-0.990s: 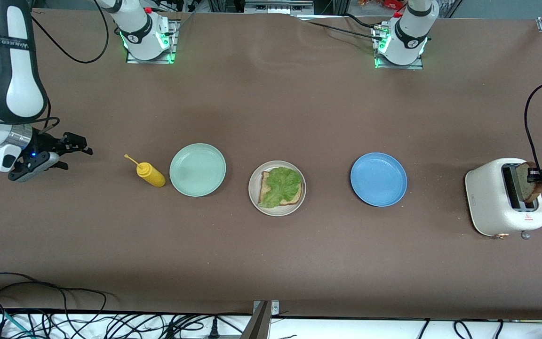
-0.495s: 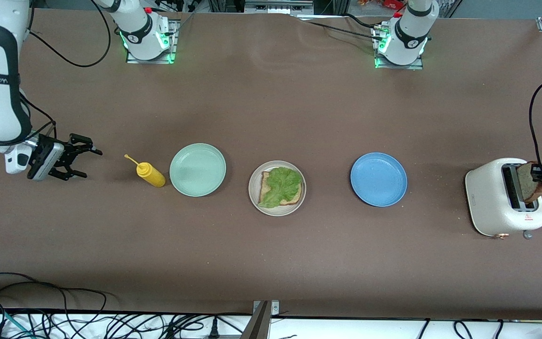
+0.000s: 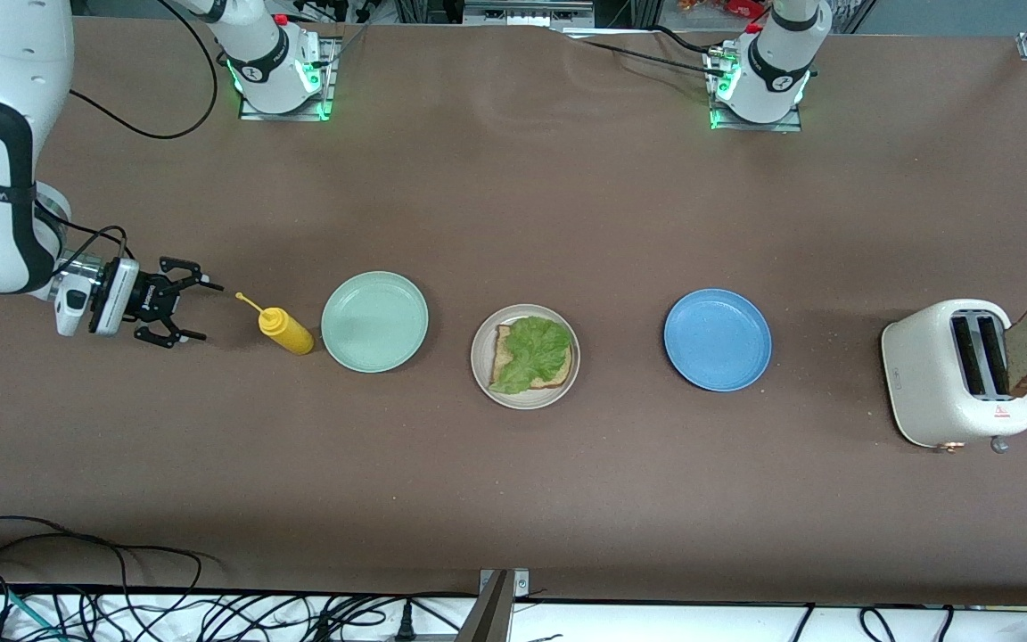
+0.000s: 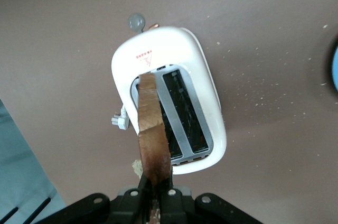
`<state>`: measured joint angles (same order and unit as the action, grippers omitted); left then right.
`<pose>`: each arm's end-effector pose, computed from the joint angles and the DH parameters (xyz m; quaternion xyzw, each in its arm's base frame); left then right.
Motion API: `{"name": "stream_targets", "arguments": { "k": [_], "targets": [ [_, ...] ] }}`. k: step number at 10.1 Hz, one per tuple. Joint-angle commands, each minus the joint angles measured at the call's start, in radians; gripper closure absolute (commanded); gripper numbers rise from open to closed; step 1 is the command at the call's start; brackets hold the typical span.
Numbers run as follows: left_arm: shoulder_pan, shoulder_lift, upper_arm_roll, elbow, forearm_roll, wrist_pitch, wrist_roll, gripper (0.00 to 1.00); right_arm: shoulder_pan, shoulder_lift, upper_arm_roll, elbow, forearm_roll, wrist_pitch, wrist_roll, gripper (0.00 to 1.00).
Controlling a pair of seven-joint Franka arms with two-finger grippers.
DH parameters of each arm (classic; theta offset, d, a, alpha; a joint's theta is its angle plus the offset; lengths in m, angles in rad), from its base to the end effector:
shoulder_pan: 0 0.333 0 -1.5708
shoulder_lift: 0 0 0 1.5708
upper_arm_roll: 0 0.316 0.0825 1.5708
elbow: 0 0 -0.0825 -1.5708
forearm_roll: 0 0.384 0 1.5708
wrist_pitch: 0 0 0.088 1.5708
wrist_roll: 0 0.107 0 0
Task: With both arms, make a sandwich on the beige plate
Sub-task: 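Grasp the yellow mustard bottle with the right gripper while the left lifts toast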
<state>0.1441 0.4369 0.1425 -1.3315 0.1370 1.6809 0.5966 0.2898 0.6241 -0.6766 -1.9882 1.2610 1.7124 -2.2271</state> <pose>0.6527 0.1876 0.4797 -0.9799 0.1690 0.0792 0.0708 0.5487 -0.1225 0.1869 -0.7592 -0.4825 -0.2652 0.3471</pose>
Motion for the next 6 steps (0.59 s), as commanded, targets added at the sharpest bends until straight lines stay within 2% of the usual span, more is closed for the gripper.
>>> {"name": "stream_targets", "arguments": {
  "k": [1,2,3,4,5,6],
  "targets": [
    [-0.014,0.000,-0.009,0.081,-0.066,-0.105,0.014,1.00,-0.021,0.142,0.008,0.095,0.150,-0.159,-0.139,0.00],
    [-0.038,0.002,-0.020,0.081,-0.100,-0.127,-0.039,1.00,-0.023,0.176,0.011,0.120,0.184,-0.199,-0.163,0.00],
    [-0.040,0.002,-0.021,0.077,-0.175,-0.139,-0.096,1.00,-0.038,0.199,0.044,0.129,0.222,-0.229,-0.196,0.00],
    [-0.046,0.009,-0.026,0.077,-0.228,-0.165,-0.098,1.00,-0.081,0.218,0.102,0.131,0.253,-0.258,-0.235,0.00],
    [-0.047,0.011,-0.032,0.074,-0.237,-0.181,-0.098,1.00,-0.125,0.226,0.161,0.131,0.256,-0.269,-0.258,0.00],
    [-0.048,0.011,-0.056,0.074,-0.237,-0.196,-0.100,1.00,-0.148,0.223,0.193,0.131,0.256,-0.269,-0.258,0.00]
  ]
}}
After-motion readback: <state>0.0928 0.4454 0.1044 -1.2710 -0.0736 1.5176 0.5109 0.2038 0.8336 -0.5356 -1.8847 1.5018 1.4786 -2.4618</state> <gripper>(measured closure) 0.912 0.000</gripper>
